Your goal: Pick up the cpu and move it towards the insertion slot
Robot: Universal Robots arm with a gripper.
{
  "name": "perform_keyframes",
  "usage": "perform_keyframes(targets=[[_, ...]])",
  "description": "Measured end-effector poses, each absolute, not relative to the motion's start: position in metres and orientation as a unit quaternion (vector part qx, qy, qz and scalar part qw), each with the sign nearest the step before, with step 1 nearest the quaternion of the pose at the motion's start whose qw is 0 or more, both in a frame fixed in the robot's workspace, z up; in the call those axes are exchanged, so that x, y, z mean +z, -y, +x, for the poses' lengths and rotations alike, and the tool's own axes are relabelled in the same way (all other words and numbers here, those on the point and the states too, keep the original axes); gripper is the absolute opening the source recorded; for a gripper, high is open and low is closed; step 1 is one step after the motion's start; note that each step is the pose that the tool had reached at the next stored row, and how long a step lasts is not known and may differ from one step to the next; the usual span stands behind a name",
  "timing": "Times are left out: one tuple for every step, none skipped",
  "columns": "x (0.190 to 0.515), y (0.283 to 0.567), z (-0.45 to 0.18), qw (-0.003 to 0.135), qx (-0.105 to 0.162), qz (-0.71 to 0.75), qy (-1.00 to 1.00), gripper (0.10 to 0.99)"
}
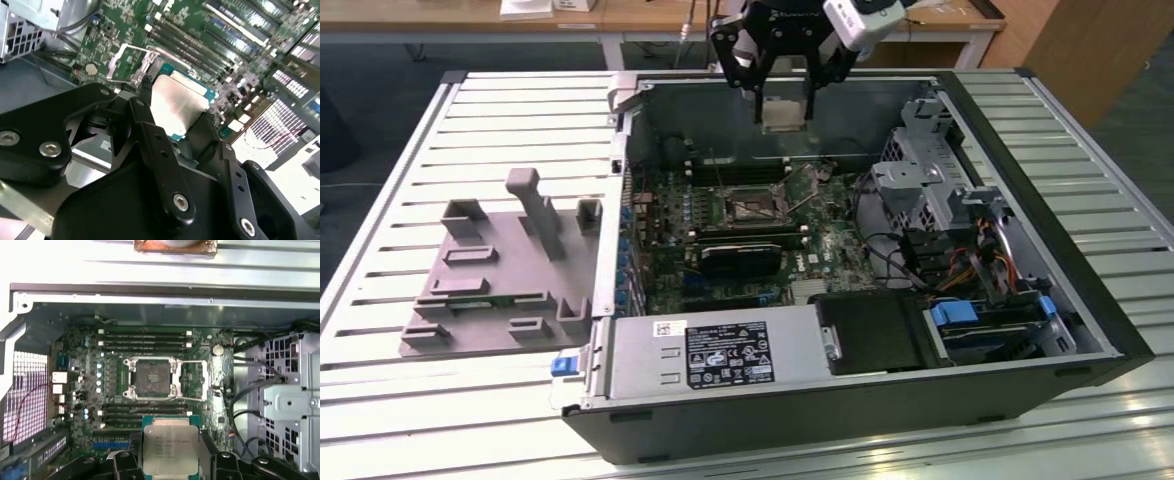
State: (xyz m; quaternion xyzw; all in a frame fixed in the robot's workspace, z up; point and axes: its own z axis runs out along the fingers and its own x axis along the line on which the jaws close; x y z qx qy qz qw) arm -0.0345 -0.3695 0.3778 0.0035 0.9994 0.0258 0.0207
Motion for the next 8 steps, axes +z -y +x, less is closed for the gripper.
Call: perform_keyframes(targets=[[0.377, 0.367, -0.035, 0.021, 0.026, 0.003, -0.999, 0.533], [0.376, 0.364, -0.035, 0.021, 0.026, 0.003, -0.999, 0.533], [0.375, 0.361, -0.035, 0.021, 0.026, 0.003, -0.999, 0.533], [0.373, 0.358, -0.034, 0.021, 0.026, 0.003, -0.999, 0.533], [0.372, 0.355, -0.035, 0.021, 0.026, 0.003, -0.999, 0.533], [0.371, 0.352, -0.035, 0.021, 0.026, 0.003, -0.999, 0.533], [0.37, 0.349, -0.035, 0.021, 0.026, 0.003, -0.999, 0.533], [0.369, 0.347, -0.035, 0.021, 0.026, 0.002, -0.999, 0.533]])
